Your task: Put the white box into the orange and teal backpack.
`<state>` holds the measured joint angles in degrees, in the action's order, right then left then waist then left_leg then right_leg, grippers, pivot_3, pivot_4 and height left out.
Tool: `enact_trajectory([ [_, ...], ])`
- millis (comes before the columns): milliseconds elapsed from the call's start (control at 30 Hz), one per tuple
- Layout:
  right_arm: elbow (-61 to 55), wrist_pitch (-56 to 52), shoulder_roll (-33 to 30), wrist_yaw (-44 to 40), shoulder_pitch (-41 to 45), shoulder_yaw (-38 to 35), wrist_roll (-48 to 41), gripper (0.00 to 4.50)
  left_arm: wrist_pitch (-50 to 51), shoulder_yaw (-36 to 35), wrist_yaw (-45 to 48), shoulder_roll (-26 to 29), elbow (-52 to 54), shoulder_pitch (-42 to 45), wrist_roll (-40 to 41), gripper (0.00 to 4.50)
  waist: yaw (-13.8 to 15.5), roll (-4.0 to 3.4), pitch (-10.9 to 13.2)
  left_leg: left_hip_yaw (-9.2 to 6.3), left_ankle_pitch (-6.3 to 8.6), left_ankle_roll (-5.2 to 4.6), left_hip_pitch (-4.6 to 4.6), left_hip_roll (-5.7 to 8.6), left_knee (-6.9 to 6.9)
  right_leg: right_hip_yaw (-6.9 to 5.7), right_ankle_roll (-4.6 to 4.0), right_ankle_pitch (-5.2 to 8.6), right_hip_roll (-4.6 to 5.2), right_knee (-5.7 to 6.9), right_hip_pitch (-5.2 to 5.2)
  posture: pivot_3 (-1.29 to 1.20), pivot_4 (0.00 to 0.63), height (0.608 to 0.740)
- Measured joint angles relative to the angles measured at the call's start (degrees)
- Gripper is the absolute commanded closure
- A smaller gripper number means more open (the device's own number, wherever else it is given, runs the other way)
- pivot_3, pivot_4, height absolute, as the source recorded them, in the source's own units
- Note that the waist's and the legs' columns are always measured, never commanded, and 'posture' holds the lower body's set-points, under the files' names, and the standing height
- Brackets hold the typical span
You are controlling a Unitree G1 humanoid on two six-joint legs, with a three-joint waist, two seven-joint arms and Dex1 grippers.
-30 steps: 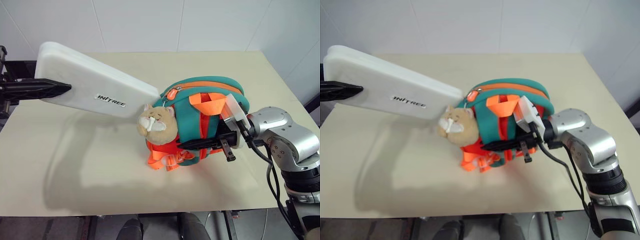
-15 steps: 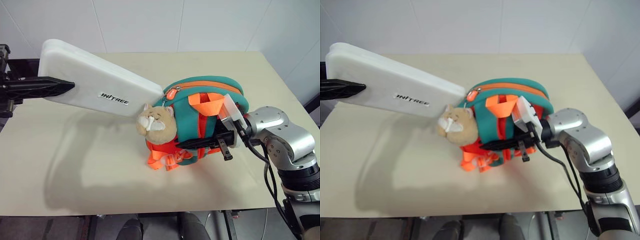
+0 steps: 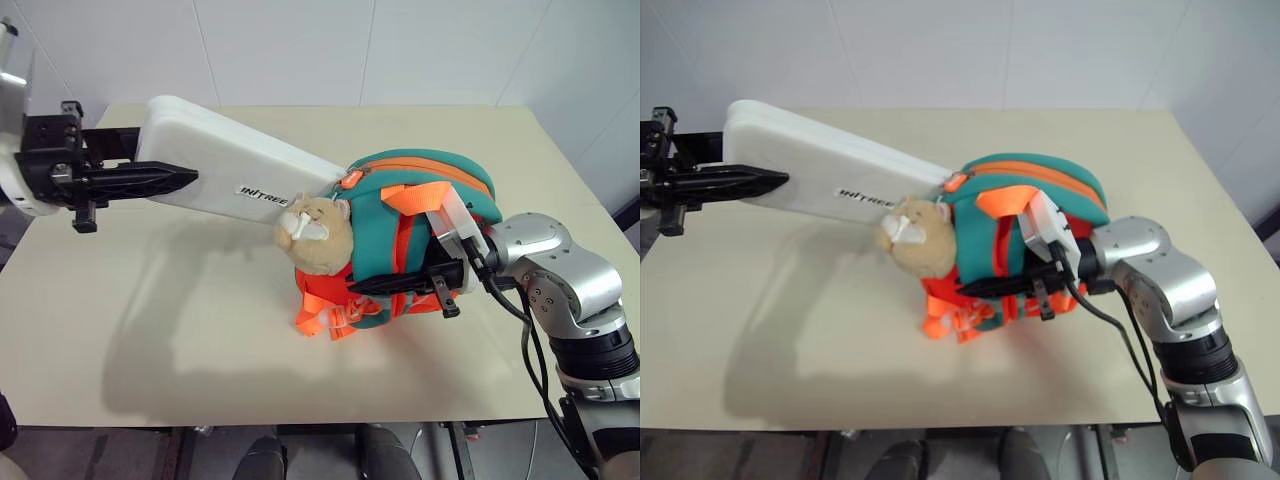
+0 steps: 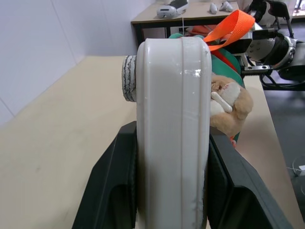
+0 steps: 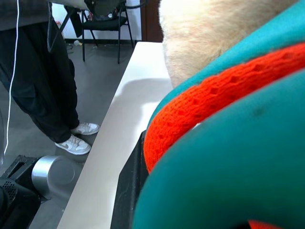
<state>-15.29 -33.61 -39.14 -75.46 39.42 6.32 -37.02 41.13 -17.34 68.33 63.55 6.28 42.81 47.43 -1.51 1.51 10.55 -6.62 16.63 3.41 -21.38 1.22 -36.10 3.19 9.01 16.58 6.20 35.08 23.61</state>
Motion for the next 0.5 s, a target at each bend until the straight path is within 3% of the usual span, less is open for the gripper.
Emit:
enact_trajectory([
  [500,-0.36,-0.09,0.46,0.44,-0.02,0.05,-0.02,3.97,-1.35,8.72,-1.31,-8.19,2.09,0.43,-3.67,3.15,-0.27,0.00,0.00,0.01,-0.04,0.07,-0.01,-0.01,0.05,0.02,0.00,0.00,-0.02,-0.02,0.04,0.00,0.150,0.740],
])
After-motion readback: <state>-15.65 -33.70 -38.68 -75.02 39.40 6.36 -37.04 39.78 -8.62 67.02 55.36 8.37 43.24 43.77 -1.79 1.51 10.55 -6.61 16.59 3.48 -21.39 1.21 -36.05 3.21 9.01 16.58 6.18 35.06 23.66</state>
